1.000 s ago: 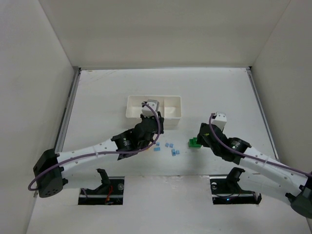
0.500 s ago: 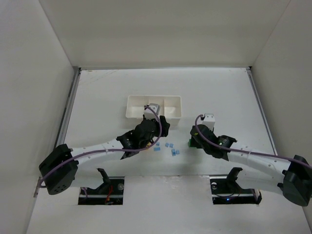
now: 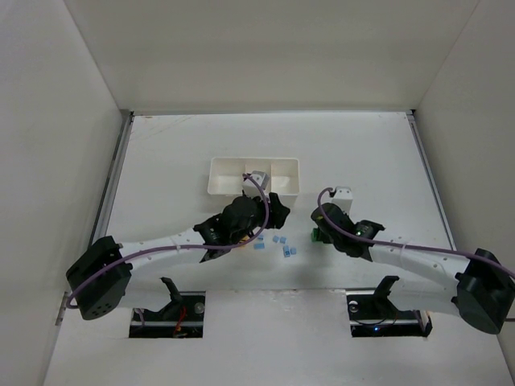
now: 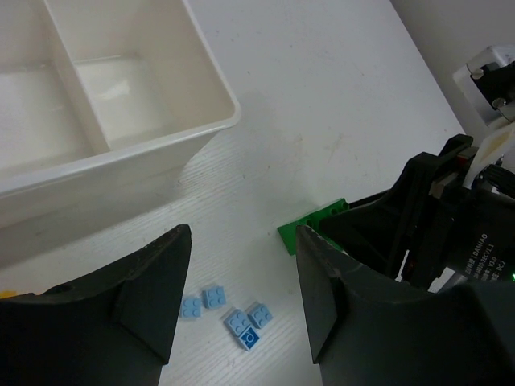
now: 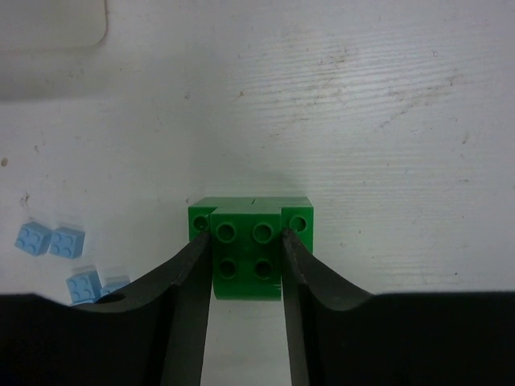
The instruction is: Sort the legos into containers by color
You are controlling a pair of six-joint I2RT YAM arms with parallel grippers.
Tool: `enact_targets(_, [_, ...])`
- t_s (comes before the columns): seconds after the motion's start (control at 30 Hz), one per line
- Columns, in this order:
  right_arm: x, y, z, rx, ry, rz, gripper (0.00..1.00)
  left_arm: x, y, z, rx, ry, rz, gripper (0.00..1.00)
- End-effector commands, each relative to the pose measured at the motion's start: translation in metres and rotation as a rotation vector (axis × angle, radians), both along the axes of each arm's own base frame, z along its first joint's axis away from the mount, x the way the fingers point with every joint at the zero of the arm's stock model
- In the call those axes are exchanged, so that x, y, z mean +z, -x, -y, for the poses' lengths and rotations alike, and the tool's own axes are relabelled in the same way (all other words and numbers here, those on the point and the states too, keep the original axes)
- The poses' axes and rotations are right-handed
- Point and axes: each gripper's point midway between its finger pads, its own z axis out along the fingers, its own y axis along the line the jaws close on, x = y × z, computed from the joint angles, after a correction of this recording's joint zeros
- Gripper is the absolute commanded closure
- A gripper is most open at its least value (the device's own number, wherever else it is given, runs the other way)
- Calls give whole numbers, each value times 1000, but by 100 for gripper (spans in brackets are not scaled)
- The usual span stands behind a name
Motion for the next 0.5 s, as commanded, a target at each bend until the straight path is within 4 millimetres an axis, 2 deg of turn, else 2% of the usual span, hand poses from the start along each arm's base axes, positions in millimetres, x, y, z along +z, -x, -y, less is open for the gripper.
enact_targets(0.0, [8,-10,-5,-11,-14,19,65,14,1,9,-33,66,3,47])
enact_targets(0.1, [22,-15,-4,-28,-45,70,71,15,6,13,-65,85,-17,43])
enact_targets(0.23, [64,-25,-15,-8,-136,167,73,21,7,14,-85,133,-52,39])
enact_targets(0.33, [93,-35,-34,48,-206,229,73,32,8,9,-95,196,-80,35])
enact_targets(0.47, [116,-46,-64,120,-318,278,73,41,1,-5,-69,272,-116,28])
